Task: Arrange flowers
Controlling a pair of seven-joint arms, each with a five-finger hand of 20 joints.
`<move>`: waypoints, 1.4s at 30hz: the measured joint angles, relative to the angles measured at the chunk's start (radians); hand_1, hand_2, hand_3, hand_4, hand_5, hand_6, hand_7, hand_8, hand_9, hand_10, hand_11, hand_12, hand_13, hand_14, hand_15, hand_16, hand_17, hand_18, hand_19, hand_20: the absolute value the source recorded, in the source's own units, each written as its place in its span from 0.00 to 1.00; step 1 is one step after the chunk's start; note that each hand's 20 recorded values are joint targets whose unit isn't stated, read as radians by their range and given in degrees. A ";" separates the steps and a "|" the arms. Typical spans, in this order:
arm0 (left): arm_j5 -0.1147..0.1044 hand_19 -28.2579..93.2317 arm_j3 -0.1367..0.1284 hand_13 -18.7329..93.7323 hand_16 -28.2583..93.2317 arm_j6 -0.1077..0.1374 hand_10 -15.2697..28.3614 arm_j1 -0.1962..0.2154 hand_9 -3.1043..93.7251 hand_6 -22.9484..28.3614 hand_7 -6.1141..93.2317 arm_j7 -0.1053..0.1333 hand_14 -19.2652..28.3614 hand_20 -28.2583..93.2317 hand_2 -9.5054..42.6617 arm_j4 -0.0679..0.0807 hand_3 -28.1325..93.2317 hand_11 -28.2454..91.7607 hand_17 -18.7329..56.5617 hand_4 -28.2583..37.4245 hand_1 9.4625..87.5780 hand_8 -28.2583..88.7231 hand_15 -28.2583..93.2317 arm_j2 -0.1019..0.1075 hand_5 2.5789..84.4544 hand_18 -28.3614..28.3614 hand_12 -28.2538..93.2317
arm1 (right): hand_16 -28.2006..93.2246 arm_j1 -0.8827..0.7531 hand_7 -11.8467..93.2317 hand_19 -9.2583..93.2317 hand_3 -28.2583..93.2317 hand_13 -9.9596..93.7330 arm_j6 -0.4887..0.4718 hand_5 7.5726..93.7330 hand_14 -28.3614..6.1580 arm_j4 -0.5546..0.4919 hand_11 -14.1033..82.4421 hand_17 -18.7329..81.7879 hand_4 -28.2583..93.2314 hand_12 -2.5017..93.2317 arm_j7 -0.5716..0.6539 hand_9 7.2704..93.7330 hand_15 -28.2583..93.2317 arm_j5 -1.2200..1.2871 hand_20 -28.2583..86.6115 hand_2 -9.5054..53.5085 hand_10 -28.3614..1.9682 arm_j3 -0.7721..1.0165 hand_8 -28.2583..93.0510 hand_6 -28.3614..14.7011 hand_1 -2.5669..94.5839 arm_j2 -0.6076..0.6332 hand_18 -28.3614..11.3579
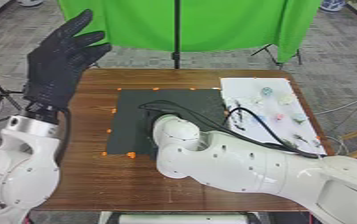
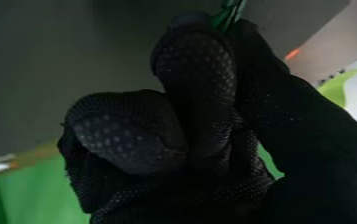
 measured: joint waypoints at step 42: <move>0.019 0.66 0.034 0.37 0.16 -0.100 0.78 -0.063 0.35 0.59 0.18 -0.129 0.95 0.29 0.33 0.047 0.87 0.45 0.13 0.00 0.15 0.17 0.62 -0.064 0.37 0.87 0.32 | 0.39 -0.069 0.26 1.00 0.74 0.91 0.131 0.76 0.58 -0.021 0.51 0.69 0.00 0.23 -0.001 0.96 0.75 0.260 0.63 0.15 0.59 0.091 0.13 0.58 0.43 -0.008 0.25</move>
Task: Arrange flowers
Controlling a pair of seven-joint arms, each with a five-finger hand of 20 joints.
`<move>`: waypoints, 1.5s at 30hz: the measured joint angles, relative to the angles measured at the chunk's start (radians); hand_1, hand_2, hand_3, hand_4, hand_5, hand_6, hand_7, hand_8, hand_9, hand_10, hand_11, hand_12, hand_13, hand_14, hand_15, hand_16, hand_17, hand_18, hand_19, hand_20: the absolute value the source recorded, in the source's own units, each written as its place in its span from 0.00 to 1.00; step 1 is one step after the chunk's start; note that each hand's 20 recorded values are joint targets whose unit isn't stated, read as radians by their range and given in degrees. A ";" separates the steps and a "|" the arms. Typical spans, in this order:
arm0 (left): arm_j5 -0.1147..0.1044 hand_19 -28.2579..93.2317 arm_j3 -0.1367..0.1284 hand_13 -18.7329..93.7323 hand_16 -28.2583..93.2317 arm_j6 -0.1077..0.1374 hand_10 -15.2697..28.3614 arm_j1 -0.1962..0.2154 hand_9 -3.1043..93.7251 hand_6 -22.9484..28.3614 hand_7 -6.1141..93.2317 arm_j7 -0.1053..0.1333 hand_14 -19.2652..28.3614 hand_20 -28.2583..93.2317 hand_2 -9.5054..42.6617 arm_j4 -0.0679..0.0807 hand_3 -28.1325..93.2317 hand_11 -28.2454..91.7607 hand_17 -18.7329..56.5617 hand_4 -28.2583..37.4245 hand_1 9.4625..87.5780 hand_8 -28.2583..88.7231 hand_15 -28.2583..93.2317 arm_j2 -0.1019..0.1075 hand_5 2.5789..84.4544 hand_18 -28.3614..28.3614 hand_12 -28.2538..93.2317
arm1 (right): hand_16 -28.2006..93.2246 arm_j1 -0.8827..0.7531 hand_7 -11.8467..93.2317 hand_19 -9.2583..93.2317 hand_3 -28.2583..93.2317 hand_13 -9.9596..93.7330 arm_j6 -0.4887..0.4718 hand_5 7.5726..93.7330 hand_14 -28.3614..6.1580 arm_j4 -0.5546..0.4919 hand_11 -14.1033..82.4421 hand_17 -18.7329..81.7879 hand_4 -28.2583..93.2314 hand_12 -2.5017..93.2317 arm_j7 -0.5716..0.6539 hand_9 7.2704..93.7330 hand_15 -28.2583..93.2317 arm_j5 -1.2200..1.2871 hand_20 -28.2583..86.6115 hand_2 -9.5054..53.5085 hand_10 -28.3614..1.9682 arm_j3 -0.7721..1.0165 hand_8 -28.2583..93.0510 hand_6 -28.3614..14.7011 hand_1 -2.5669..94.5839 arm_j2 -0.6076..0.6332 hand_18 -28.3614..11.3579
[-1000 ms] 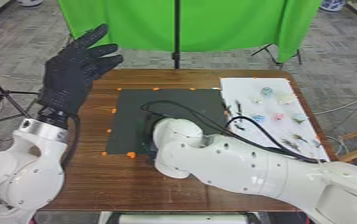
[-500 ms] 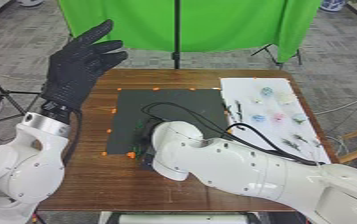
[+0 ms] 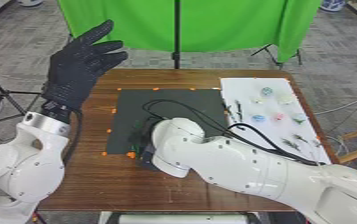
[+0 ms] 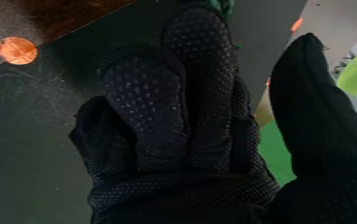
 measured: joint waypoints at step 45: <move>-0.028 0.67 -0.439 0.37 0.16 0.201 0.78 0.714 0.35 0.59 0.17 0.174 0.95 0.30 0.32 -0.209 0.87 0.45 0.13 0.00 0.15 0.17 0.62 -0.051 0.37 0.87 0.32 | 0.33 -0.443 0.22 1.00 0.80 0.79 -0.092 0.58 0.36 -0.454 0.40 0.62 0.06 0.19 0.061 0.77 0.72 -0.738 0.38 0.12 0.26 0.470 0.16 0.44 0.35 0.596 0.12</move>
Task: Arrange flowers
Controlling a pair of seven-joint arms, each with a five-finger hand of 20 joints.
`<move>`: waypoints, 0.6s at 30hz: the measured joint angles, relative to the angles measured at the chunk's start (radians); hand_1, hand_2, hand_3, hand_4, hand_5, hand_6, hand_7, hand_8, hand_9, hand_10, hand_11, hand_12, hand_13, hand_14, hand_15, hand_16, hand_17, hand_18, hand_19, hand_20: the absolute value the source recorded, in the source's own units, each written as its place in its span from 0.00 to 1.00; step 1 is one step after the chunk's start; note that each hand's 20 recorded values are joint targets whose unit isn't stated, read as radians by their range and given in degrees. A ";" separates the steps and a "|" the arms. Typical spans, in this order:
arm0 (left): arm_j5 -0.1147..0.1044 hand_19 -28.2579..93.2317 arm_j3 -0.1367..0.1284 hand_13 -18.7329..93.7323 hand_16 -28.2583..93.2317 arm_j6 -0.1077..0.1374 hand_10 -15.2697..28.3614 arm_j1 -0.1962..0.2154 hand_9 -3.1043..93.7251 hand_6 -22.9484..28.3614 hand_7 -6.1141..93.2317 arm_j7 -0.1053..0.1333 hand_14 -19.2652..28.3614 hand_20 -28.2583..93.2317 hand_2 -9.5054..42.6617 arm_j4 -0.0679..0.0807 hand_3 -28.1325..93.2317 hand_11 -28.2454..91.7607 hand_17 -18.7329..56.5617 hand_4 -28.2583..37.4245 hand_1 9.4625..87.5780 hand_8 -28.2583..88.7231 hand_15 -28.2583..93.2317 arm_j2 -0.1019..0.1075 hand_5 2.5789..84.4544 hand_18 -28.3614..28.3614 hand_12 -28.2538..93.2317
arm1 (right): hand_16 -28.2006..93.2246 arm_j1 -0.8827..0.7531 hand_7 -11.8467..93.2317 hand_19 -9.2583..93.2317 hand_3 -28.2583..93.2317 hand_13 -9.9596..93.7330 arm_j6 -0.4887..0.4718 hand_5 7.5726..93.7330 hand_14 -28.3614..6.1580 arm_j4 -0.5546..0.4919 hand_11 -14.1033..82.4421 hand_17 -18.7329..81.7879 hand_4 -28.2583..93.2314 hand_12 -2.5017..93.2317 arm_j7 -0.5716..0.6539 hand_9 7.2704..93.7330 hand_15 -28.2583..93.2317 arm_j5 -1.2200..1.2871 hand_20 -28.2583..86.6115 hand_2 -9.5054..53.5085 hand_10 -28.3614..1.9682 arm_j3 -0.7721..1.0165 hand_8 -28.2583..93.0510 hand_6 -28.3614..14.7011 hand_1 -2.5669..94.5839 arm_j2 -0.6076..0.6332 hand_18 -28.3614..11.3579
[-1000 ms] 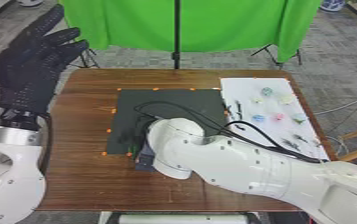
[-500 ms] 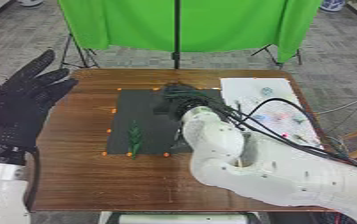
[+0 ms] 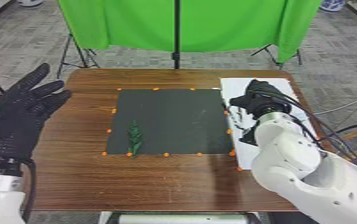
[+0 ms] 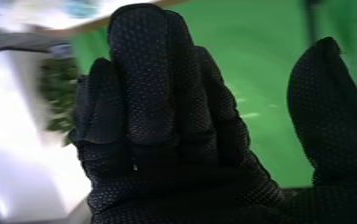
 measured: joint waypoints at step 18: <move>-0.005 0.66 0.015 0.37 0.16 0.003 0.78 -0.006 0.35 0.59 0.18 0.021 0.95 0.30 0.32 0.000 0.87 0.45 0.13 0.00 0.15 0.17 0.62 0.012 0.37 0.87 0.32 | 0.33 -0.462 0.20 1.00 0.79 0.82 -0.060 0.56 0.37 0.021 0.39 0.65 0.06 0.18 0.084 0.80 0.70 0.011 0.35 0.09 0.25 0.478 0.16 0.41 0.37 0.115 0.13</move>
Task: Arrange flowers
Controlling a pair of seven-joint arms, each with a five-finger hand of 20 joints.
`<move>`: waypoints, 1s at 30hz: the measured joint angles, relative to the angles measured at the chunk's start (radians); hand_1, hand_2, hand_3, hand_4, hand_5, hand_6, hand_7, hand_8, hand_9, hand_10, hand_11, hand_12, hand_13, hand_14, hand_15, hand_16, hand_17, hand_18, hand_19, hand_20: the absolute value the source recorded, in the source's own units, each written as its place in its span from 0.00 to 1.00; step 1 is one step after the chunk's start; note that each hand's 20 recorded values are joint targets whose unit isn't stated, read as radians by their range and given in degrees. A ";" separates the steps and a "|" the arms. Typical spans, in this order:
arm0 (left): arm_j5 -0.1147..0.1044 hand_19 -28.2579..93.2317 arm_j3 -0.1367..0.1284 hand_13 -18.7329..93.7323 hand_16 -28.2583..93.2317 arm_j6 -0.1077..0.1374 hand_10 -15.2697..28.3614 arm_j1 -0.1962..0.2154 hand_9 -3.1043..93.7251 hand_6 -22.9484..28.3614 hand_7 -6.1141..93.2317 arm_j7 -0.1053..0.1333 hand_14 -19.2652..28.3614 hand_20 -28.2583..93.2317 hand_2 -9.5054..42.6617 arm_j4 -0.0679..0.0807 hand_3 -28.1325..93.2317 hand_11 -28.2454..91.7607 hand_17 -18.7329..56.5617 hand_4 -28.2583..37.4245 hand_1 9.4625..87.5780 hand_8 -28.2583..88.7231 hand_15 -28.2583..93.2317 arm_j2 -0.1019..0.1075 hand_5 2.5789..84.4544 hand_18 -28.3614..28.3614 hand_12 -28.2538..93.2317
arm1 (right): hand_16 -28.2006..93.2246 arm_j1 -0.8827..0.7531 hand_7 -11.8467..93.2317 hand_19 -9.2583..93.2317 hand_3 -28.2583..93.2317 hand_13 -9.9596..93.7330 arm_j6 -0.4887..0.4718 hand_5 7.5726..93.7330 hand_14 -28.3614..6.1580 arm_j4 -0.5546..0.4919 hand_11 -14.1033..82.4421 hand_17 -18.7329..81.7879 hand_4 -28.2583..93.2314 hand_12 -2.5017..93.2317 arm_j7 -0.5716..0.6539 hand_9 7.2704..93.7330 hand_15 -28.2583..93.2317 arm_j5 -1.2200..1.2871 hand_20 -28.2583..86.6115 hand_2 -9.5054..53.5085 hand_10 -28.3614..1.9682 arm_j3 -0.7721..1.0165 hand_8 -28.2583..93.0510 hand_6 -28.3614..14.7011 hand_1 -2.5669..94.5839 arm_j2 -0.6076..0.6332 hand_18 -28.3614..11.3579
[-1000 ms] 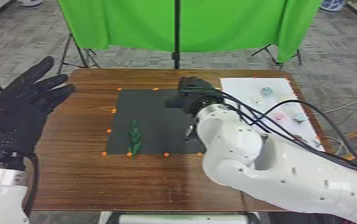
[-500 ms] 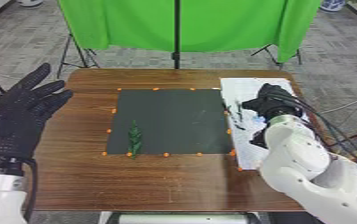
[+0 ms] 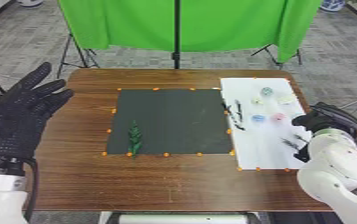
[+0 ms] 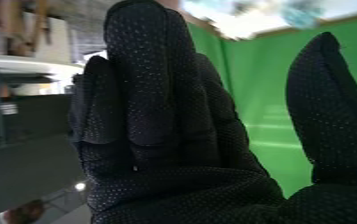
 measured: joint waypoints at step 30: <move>0.001 0.66 0.015 0.37 0.16 0.000 0.78 -0.022 0.35 0.59 0.18 -0.004 0.95 0.30 0.32 0.003 0.87 0.45 0.13 0.00 0.15 0.17 0.62 -0.004 0.37 0.87 0.32 | 0.34 -0.069 0.24 1.00 0.75 0.85 -0.074 0.79 0.52 0.102 0.41 0.67 0.01 0.19 0.029 0.88 0.69 0.074 0.33 0.03 0.49 -0.008 0.24 0.57 0.59 0.009 0.25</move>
